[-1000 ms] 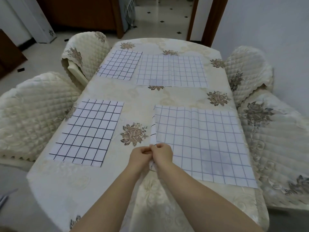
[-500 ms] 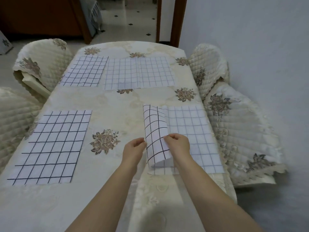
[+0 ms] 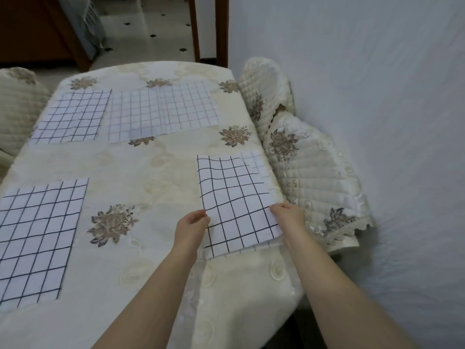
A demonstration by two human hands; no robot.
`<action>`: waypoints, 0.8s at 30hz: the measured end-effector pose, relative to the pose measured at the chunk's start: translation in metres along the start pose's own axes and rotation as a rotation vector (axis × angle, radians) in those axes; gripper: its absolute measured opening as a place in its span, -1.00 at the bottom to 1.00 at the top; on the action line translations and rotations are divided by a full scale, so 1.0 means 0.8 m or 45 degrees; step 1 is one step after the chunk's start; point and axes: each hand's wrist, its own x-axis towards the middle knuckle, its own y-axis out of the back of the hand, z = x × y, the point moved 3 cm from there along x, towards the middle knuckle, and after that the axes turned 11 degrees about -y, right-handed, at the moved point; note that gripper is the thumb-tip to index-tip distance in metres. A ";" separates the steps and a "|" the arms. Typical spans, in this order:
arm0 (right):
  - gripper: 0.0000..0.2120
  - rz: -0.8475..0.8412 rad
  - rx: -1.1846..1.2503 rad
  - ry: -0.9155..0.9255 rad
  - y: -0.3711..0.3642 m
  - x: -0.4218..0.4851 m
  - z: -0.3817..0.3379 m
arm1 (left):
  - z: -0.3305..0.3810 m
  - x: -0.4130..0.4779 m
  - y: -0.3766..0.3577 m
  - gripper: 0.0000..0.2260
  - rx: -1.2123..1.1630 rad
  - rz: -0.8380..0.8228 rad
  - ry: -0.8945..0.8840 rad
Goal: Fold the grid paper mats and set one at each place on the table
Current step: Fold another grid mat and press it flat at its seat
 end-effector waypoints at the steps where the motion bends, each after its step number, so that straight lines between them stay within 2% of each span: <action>1: -0.93 0.000 0.007 -0.017 0.006 0.006 0.003 | -0.001 0.000 -0.003 -0.76 0.011 -0.009 -0.001; 10: -0.92 0.132 -0.016 -0.145 0.041 0.052 0.021 | -0.015 -0.001 -0.018 -0.72 0.081 -0.043 0.017; 13: -0.76 0.204 -0.174 -0.176 0.047 0.061 0.016 | -0.016 0.000 -0.020 -0.71 0.092 -0.009 0.039; 18: -0.66 0.276 -0.328 -0.099 0.052 0.062 0.018 | -0.020 0.004 -0.019 -0.70 0.043 0.056 0.109; 21: -0.77 0.266 -0.418 -0.032 0.055 0.063 0.015 | -0.019 0.009 -0.024 -0.71 -0.015 0.068 0.182; 24: -0.85 0.236 -0.457 -0.063 0.054 0.064 0.013 | -0.024 0.015 -0.027 -0.68 0.030 0.039 0.225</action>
